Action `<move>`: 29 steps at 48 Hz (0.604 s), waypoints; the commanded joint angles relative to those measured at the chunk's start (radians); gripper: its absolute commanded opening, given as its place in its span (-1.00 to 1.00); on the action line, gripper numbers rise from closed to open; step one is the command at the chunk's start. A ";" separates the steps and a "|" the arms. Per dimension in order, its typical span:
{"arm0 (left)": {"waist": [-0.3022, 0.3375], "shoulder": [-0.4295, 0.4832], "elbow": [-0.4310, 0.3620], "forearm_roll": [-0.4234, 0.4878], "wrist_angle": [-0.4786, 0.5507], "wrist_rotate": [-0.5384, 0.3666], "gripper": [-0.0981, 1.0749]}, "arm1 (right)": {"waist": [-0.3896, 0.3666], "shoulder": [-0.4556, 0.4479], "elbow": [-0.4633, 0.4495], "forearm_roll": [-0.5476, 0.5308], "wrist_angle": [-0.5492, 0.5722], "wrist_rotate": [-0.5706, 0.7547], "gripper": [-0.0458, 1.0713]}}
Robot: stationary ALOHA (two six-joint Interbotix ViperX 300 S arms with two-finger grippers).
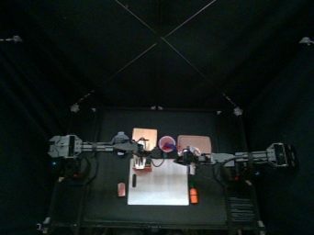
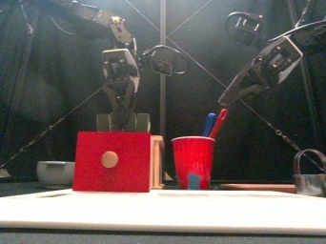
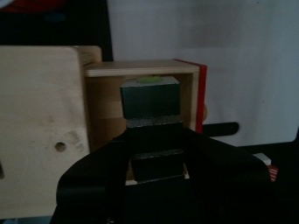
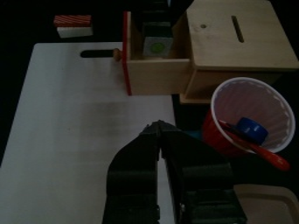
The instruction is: Drop sushi roll into open drawer
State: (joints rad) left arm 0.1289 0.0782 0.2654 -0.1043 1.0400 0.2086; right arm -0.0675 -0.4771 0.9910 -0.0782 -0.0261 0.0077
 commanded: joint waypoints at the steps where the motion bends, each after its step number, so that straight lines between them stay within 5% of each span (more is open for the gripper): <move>1: -0.002 -0.006 -0.020 -0.003 0.000 0.005 0.38 | 0.002 -0.006 -0.011 0.002 -0.008 0.002 -0.86; 29: 0.005 -0.015 0.015 -0.051 -0.014 0.049 0.55 | 0.002 -0.008 -0.029 0.014 -0.008 0.002 -0.86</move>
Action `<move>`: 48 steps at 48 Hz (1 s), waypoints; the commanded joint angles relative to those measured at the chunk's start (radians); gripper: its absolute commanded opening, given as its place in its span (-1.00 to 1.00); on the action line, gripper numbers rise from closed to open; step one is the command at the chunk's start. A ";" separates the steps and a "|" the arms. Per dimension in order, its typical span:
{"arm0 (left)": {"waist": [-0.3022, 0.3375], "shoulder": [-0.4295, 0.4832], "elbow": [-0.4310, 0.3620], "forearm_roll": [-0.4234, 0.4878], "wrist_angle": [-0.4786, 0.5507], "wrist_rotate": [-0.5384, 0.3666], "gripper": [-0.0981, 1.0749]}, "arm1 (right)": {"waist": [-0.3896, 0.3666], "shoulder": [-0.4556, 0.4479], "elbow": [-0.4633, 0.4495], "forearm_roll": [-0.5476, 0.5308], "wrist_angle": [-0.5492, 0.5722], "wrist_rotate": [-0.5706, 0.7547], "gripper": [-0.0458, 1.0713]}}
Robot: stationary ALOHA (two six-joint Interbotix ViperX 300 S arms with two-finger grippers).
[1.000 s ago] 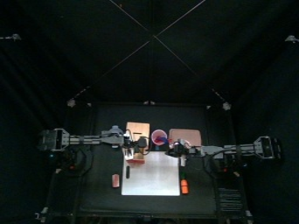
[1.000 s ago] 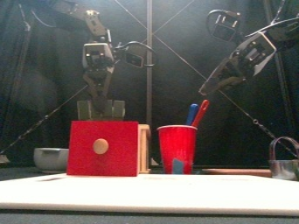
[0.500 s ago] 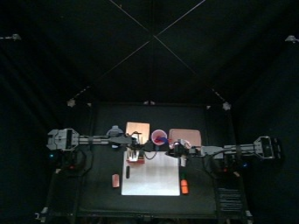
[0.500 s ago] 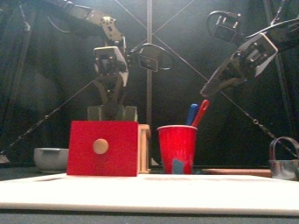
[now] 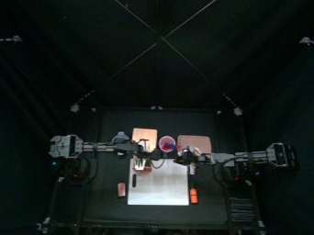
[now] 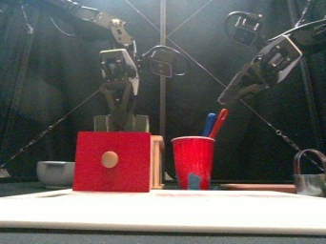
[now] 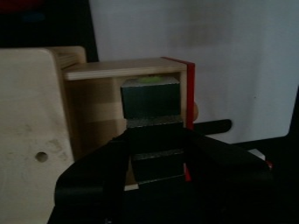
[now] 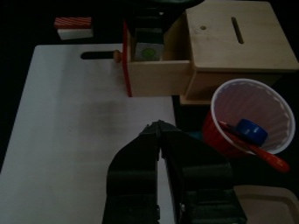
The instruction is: Drop sushi roll into open drawer
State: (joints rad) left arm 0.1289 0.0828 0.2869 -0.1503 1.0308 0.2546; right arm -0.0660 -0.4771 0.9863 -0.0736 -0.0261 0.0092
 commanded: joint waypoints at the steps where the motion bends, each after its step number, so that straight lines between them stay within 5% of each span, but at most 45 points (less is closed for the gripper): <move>1: 0.006 -0.021 -0.003 -0.005 -0.005 0.003 0.57 | 0.000 -0.008 -0.023 0.012 -0.008 0.000 -0.86; 22: 0.015 -0.044 0.003 0.023 -0.041 -0.002 0.66 | 0.000 -0.009 -0.025 0.032 -0.008 0.000 -0.86; 33: 0.031 -0.137 0.012 0.020 -0.064 -0.012 0.66 | 0.000 -0.017 -0.025 0.032 -0.008 -0.002 -0.86; 42: 0.051 -0.270 0.101 0.005 -0.206 -0.028 0.66 | 0.000 -0.037 -0.020 0.032 -0.009 -0.002 -0.86; 48: 0.058 -0.374 0.218 -0.020 -0.394 -0.029 0.65 | 0.002 -0.049 -0.020 0.032 -0.008 -0.002 -0.86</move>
State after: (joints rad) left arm 0.1795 -0.2178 0.4571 -0.1565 0.7440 0.2255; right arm -0.0660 -0.5062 0.9863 -0.0430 -0.0261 0.0077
